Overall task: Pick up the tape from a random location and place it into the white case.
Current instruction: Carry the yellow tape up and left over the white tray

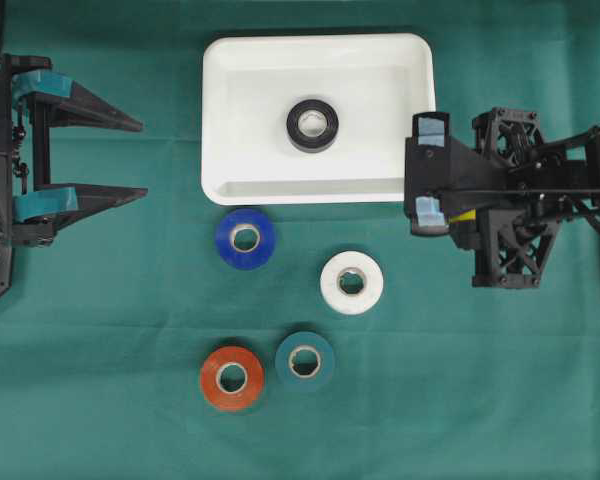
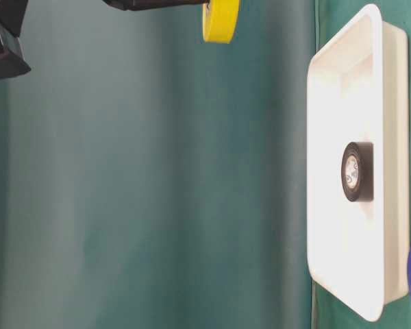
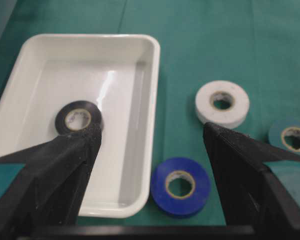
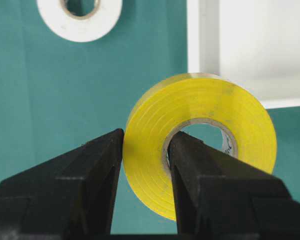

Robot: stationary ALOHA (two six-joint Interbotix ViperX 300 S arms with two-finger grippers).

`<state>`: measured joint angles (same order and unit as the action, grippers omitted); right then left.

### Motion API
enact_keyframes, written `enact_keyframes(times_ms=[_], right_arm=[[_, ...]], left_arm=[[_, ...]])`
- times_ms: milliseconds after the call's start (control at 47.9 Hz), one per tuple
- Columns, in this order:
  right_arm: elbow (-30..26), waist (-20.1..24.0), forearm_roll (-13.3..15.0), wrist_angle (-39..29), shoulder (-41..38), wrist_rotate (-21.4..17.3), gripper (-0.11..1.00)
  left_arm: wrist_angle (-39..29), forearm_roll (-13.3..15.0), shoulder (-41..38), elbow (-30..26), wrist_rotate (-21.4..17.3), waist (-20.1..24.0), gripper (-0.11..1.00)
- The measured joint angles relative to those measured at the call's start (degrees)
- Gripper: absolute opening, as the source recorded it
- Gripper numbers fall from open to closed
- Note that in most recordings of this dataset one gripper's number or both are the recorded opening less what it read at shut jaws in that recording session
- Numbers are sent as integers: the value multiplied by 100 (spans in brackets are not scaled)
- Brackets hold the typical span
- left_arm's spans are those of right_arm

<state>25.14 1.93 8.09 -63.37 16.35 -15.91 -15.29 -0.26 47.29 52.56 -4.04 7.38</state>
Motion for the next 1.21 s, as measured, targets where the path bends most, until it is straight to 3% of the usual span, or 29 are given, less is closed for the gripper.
enact_keyframes(times_ms=[271, 793, 1210], right_arm=[[0, -475, 123, 0, 0, 9, 31], [0, -1872, 413, -9, 0, 79, 32], [0, -2118, 431, 18, 0, 176, 32]], left_arm=[[0, 0, 0, 0, 0, -9, 82], [0, -9, 0, 0, 0, 0, 82], [0, 0, 0, 0, 0, -9, 82]])
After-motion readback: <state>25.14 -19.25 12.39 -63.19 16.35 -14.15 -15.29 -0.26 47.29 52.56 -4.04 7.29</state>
